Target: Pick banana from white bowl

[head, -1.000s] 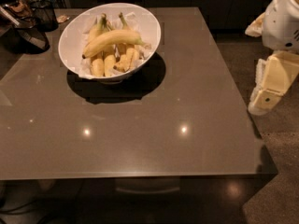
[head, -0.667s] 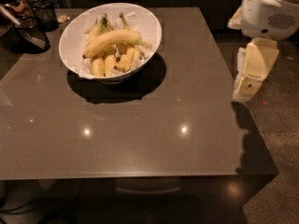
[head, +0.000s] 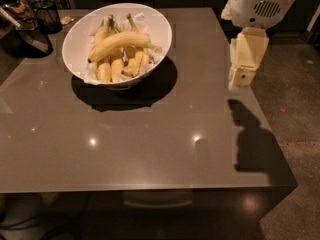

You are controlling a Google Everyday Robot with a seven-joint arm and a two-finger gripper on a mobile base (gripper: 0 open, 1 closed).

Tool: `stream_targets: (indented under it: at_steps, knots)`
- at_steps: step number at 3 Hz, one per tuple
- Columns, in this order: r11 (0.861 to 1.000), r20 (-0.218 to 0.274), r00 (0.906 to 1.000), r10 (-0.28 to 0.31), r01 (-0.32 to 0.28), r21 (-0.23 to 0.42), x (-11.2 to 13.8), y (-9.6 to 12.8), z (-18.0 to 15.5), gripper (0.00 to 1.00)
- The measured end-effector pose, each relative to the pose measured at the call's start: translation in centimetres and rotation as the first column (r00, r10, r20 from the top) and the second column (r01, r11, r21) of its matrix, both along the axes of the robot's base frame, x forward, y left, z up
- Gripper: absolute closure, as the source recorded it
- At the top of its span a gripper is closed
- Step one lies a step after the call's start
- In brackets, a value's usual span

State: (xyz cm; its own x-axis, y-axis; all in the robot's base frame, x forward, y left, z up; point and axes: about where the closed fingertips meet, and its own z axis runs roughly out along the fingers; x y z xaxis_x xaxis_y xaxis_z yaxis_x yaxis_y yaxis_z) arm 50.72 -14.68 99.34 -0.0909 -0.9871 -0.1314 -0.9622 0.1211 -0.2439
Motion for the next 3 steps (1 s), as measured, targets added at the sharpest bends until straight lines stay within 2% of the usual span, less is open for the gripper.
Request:
stream_targets:
  at_steps: [1,2,3]
  knots:
    - [1.0,0.036,0.9993,0.005,-0.006,0.018,0.5,0.5,0.3,0.0]
    - [1.0,0.051,0.9985,0.022,-0.023,0.019,2.5,2.5,1.2,0.0]
    - [0.998,0.064,0.9957,0.066,-0.066,-0.007,5.6,5.5,2.4,0.0]
